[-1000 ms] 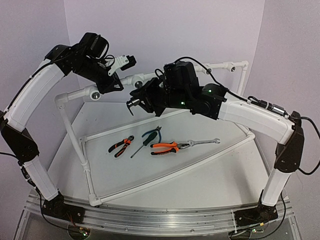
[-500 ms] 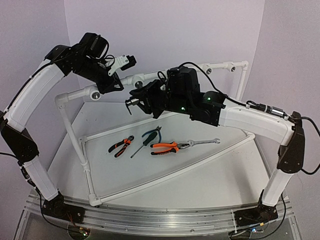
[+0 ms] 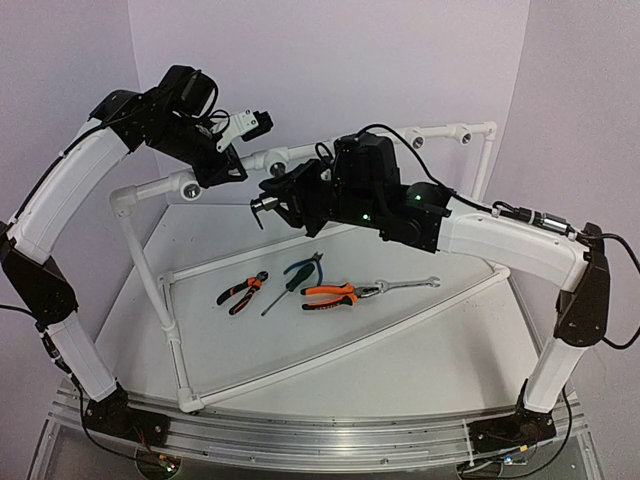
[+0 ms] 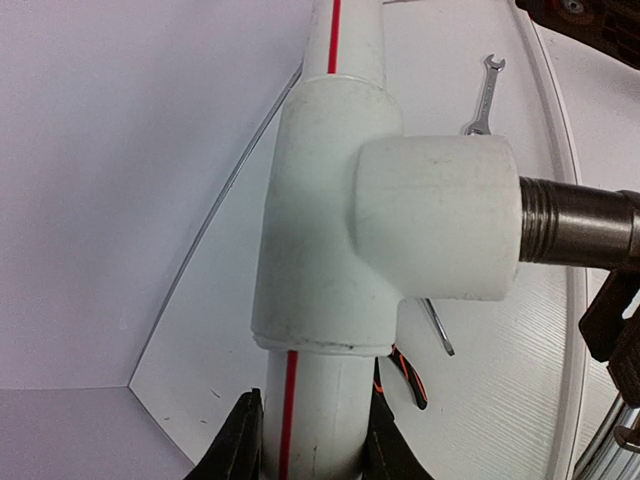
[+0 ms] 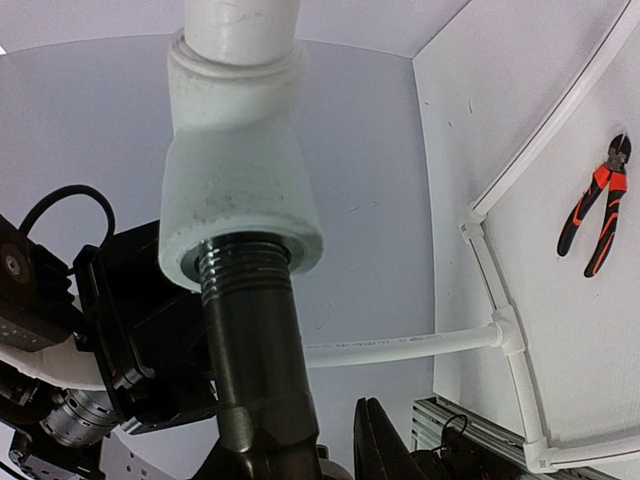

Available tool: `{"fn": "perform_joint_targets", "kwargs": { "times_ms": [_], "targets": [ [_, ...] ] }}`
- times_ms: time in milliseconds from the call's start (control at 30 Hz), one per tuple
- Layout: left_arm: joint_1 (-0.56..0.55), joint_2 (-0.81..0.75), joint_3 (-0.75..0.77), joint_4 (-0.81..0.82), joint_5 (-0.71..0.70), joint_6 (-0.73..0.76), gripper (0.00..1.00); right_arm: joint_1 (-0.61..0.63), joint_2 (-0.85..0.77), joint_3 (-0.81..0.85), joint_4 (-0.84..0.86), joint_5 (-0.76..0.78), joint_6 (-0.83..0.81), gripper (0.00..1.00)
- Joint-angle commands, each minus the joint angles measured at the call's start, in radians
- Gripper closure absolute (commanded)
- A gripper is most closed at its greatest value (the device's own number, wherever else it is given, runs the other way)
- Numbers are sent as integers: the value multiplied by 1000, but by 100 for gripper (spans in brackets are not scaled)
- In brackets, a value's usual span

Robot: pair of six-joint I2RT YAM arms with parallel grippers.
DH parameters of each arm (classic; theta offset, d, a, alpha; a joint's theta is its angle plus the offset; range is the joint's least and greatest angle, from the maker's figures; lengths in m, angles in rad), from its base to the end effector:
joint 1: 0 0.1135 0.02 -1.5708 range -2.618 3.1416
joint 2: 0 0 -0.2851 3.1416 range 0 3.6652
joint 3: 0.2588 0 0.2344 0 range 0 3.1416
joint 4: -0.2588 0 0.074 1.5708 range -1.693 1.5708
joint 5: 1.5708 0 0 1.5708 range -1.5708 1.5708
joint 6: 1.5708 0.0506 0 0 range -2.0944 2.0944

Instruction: Install the water faucets

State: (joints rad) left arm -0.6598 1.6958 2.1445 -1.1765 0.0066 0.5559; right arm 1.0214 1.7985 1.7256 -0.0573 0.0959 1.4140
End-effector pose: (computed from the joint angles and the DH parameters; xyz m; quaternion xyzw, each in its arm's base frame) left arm 0.2579 -0.2005 0.4658 0.5222 0.7483 -0.0243 0.4084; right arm 0.2329 0.3710 0.4184 0.1774 0.7302 0.6057 0.2616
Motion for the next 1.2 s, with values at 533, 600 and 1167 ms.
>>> {"fn": "perform_joint_targets", "kwargs": {
  "times_ms": [533,600,1167],
  "targets": [
    [-15,16,36,-67,20,-261,50,-117,14,12,173,268,123,100],
    [-15,14,48,-69,13,-250,49,-112,15,13,170,282,119,100],
    [-15,-26,121,-76,10,-209,41,-66,33,-2,161,383,139,100]
  ]
}}
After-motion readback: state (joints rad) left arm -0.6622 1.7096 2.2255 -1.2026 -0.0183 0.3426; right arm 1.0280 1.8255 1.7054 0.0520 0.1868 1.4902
